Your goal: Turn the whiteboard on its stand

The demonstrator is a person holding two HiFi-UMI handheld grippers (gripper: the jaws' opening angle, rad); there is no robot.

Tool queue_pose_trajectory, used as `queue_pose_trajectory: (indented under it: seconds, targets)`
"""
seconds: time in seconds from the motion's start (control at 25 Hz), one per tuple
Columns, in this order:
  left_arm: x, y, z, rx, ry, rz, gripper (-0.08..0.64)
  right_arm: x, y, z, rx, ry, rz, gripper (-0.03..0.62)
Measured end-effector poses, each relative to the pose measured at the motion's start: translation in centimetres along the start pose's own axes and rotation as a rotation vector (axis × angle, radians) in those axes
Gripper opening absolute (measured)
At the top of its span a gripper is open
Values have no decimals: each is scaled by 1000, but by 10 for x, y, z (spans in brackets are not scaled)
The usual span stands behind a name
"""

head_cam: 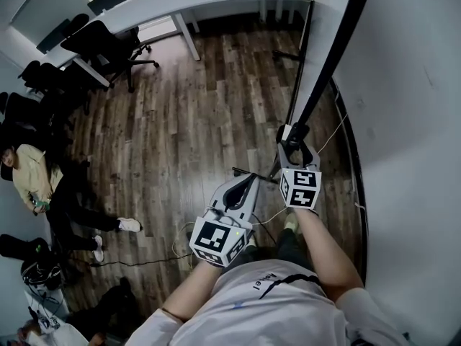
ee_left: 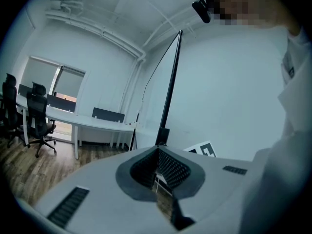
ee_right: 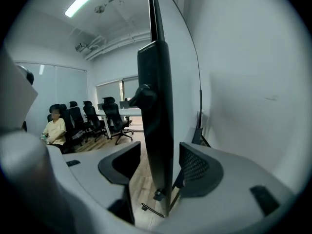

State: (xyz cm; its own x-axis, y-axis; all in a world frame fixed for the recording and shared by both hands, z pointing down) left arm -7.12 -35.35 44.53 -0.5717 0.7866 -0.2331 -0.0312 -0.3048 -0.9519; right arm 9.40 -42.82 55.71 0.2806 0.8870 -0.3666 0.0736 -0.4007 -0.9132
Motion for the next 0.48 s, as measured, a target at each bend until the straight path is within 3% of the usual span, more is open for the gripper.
queue_pose_trajectory:
  seconds: [0.28, 0.48]
  targets:
    - [-5, -7, 5, 6, 10, 19, 12, -15, -7, -7, 46, -50, 24, 238]
    - [-5, -9, 3, 7, 4, 24, 12, -20, -7, -7, 47, -37, 26, 225]
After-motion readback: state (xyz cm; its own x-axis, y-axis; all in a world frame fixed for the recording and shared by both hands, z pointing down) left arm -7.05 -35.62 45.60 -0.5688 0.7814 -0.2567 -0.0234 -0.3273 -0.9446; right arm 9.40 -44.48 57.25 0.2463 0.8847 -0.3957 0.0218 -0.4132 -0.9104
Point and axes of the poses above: the fingertips, and each gripper's own axes: x backward along the fingers, z to its left, y out of its top, the point moved 4 cm from there along x, backward along the fingers, and after that the axes turned 14 degrees about y, right-handed, at the moved point
